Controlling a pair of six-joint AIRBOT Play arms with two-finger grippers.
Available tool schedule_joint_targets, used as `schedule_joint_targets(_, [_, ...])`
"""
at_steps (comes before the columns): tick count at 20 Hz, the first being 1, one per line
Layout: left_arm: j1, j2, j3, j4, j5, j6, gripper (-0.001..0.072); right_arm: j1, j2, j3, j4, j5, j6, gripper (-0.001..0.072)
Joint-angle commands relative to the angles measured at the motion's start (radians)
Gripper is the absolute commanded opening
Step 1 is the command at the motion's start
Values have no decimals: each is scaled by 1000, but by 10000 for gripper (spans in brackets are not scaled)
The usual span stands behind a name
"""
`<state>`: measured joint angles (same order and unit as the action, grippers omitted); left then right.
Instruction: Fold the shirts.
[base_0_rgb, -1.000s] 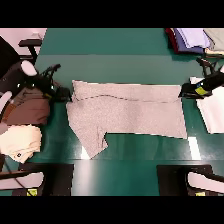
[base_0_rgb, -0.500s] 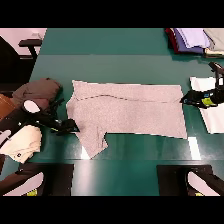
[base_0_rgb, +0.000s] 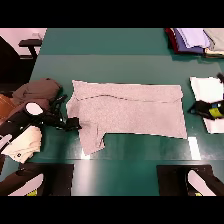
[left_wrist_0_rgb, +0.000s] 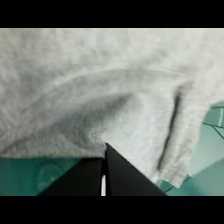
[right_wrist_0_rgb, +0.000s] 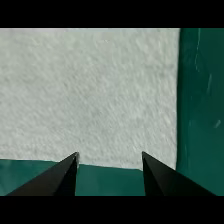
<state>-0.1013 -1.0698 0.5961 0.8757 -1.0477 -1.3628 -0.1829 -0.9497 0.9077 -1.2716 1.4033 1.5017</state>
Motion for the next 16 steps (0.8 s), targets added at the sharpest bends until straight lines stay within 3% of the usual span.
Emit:
schedule_joint_targets(1, [-3,54,37,16,-35,-1,21,-203,22,-177,-11,38,-24,458])
schedule_joint_targets(5, [-3,63,41,14,-61,-1,21,-388,-60,-350,89,14,-112,460])
schedule_joint_targets(10, [-3,63,41,14,-68,0,21,-366,-187,-383,253,-143,-169,446])
schedule_joint_targets(12, [-3,63,41,15,-68,0,21,-300,-236,-343,257,-158,-173,335])
schedule_joint_targets(15, [-3,71,43,51,-102,0,20,-188,-277,-261,243,-151,-180,63])
schedule_joint_targets(16, [-3,92,45,100,-127,-8,19,-159,-278,-236,227,-142,-179,15])
